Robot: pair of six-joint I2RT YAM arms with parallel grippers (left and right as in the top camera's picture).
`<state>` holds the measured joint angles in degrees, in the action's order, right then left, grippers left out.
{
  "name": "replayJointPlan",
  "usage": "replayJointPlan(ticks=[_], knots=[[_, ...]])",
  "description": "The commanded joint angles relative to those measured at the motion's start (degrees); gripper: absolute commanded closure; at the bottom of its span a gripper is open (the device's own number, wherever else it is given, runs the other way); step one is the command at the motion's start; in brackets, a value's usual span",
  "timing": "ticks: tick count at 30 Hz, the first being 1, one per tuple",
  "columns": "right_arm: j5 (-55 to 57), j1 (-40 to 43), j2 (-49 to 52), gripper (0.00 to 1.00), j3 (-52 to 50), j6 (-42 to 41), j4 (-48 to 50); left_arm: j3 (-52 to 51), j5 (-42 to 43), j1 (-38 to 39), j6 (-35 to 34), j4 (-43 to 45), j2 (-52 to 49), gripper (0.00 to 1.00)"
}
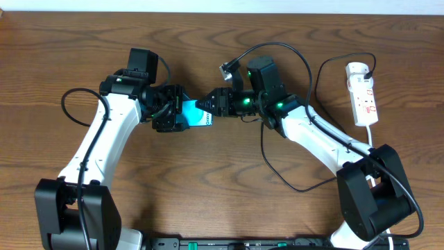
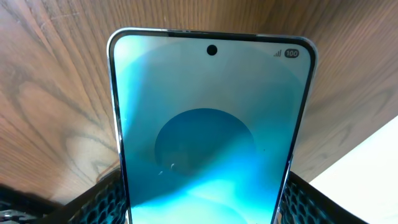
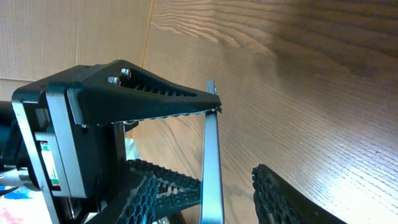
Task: Plug charger to phone and switch on socket
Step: 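Close the right gripper on the phone's side edge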
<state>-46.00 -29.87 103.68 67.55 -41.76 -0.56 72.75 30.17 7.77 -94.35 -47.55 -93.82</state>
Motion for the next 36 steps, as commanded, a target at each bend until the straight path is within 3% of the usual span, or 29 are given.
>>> replayJointPlan(ticks=[1,22,36], knots=[[0.87,-0.68,0.50,0.51,0.96,0.48,0.15,0.11,1.79,0.09,-0.48,-0.15,0.22,0.93],[5.57,-2.05,0.50,0.53,0.96,1.57,-3.54,0.11,0.24,0.09,-0.24,-1.42,0.22,0.93],[5.57,-2.86,0.50,0.59,0.98,1.53,-2.19,0.11,-1.18,0.70,0.17,-1.60,0.22,0.93]])
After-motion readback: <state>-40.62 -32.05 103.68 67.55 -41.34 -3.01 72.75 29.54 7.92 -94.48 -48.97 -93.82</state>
